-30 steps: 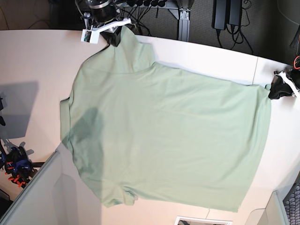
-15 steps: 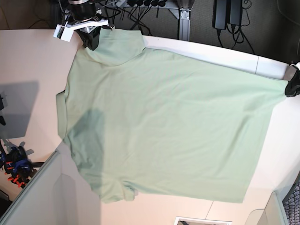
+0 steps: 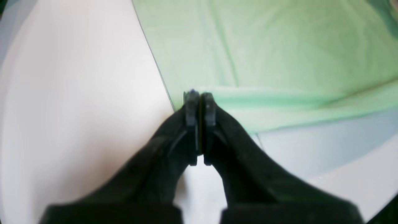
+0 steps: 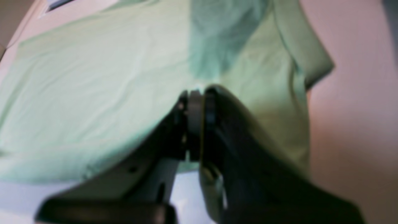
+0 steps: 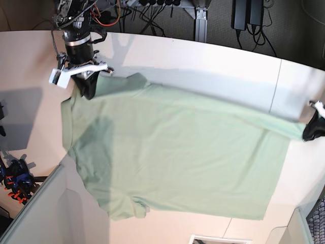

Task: Fold the T-shirt properly
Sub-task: 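Pull the shirt edge with both grippers, folding the sleeve inward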

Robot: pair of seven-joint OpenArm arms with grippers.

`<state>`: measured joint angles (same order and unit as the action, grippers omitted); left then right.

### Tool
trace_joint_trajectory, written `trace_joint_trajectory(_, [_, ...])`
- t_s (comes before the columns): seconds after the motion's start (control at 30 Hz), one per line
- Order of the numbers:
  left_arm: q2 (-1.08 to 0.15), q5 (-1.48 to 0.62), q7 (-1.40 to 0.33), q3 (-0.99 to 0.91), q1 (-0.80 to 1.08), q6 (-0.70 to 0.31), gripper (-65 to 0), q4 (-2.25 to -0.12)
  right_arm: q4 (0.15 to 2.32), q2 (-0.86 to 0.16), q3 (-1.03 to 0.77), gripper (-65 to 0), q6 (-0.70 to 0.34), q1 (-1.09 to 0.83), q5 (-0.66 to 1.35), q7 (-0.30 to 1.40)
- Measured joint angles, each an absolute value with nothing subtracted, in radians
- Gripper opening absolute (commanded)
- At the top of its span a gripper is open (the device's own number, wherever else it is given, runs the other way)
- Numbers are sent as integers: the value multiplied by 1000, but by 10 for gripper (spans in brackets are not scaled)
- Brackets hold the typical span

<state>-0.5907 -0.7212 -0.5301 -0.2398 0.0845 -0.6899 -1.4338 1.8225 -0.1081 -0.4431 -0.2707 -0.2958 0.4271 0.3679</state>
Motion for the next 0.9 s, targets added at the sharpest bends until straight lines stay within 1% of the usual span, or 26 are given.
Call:
trace_joint_trajectory(0.13, [-587,-717,-523,-172,-15,-688,-650,-1327,1707,-171,-440,-650,-295,-194,427,369])
trace_joint_trajectory(0.3, [-587,-686,-511,-117,-76,-689,-650,-1296,1644,-228,-406,-650,-300,-122,432,368])
trace_joint_trajectory(0.37, [-587,-650,-499,-107,-77,-690,-650,-1294,1615,-242,-397,-650,-299,-97,431,368])
trace_joint_trajectory(0.57, [-587,-647,-478,-105,-88,-689,-650,-1288,1487,-271,-362,-650,-321,28,421,361])
trace_joint_trajectory(0.73, [-573,-644,-443,-100,-123,-690,-650,-1200,1386,-291,-309,-649,-321,89,417,361])
trace_joint_trajectory(0.77, [-568,-641,-429,-100,-128,-690,-650,-1175,1375,-290,-301,-539,-321,99,418,362])
trace_joint_trajectory(0.8, [-563,-635,-413,-100,-131,-690,-615,-1151,1369,-287,-295,-412,-321,107,415,360])
trace_joint_trajectory(0.83, [-559,-621,-390,-99,-133,-689,-546,-1131,1368,-285,-294,-299,-321,113,415,357])
trace_joint_trajectory(0.87, [-554,-618,-376,-100,-136,-689,-487,-1116,1368,-282,-294,-218,-321,115,418,352])
trace_joint_trajectory(0.9, [-551,-611,-361,-100,-138,-689,-439,-1103,1368,-282,-294,-204,-320,117,419,347])
